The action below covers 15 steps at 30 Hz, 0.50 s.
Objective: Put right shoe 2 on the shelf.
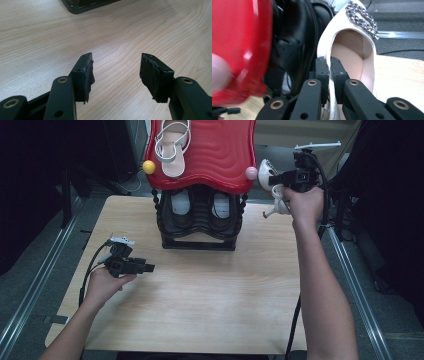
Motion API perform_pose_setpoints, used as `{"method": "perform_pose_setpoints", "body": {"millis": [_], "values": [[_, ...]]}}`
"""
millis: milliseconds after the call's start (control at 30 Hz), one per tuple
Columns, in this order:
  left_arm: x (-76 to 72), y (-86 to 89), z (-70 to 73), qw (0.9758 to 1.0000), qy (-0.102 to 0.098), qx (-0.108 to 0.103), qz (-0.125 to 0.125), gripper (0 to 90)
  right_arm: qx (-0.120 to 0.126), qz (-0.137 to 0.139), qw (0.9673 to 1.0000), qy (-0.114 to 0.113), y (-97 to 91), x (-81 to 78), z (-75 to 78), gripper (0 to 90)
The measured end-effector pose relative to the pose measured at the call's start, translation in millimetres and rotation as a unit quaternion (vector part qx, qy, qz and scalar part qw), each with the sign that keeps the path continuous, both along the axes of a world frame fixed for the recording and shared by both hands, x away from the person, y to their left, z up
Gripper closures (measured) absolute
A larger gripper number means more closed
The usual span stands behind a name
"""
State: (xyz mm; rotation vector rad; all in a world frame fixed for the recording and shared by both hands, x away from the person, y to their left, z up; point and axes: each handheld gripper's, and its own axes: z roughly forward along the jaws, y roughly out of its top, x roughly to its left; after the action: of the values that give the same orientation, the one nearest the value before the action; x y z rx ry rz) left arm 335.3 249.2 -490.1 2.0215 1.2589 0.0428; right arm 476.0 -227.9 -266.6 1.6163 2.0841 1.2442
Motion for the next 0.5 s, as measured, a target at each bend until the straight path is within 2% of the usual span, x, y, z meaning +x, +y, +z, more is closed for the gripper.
{"method": "perform_pose_setpoints", "body": {"millis": [300,500], "values": [[-0.2,-0.5,0.5,1.0,0.001,0.001,-0.005,44.7,0.006,-0.002,0.9997,-0.022,2.6,-3.8,44.7,88.7],[-0.9,-4.6,-0.2,1.0,0.0,0.001,-0.009,45.2,-0.004,0.002,0.9995,-0.031,7.7,-7.7,77.7,88.7]]}}
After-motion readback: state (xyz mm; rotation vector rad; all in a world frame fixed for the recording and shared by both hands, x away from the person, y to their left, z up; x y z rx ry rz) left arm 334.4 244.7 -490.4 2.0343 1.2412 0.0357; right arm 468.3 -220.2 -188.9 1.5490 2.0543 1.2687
